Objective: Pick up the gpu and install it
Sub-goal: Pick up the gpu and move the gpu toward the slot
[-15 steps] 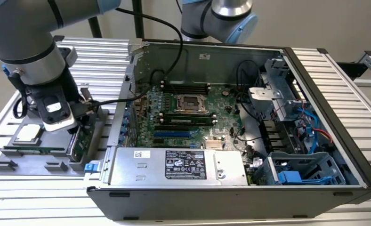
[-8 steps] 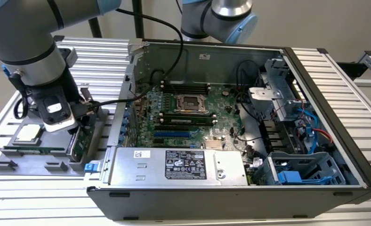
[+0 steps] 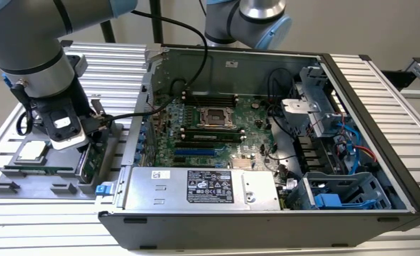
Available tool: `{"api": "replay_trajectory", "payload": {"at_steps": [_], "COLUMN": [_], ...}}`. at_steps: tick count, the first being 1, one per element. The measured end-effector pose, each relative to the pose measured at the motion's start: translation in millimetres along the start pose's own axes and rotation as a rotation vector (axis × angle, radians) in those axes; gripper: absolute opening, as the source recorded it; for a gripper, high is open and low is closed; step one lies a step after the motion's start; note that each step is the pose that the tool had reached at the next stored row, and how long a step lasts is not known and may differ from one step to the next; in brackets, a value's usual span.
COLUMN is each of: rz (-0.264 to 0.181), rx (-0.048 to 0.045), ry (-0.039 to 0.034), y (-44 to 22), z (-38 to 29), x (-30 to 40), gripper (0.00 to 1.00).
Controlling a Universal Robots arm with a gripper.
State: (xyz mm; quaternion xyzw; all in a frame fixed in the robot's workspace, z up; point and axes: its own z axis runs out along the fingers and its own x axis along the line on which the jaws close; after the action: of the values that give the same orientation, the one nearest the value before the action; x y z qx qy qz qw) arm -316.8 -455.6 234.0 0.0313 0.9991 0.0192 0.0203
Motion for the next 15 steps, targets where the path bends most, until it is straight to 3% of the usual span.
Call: {"api": "replay_trajectory", "payload": {"at_steps": [12, 13, 15], "rz": [0.0, 0.0, 0.0], "rx": [0.0, 0.0, 0.0], "ry": [0.0, 0.0, 0.0], "y": [0.0, 0.0, 0.0], "z": [0.0, 0.0, 0.0], "x": [0.0, 0.0, 0.0], "gripper": [1.0, 0.0, 0.0]}}
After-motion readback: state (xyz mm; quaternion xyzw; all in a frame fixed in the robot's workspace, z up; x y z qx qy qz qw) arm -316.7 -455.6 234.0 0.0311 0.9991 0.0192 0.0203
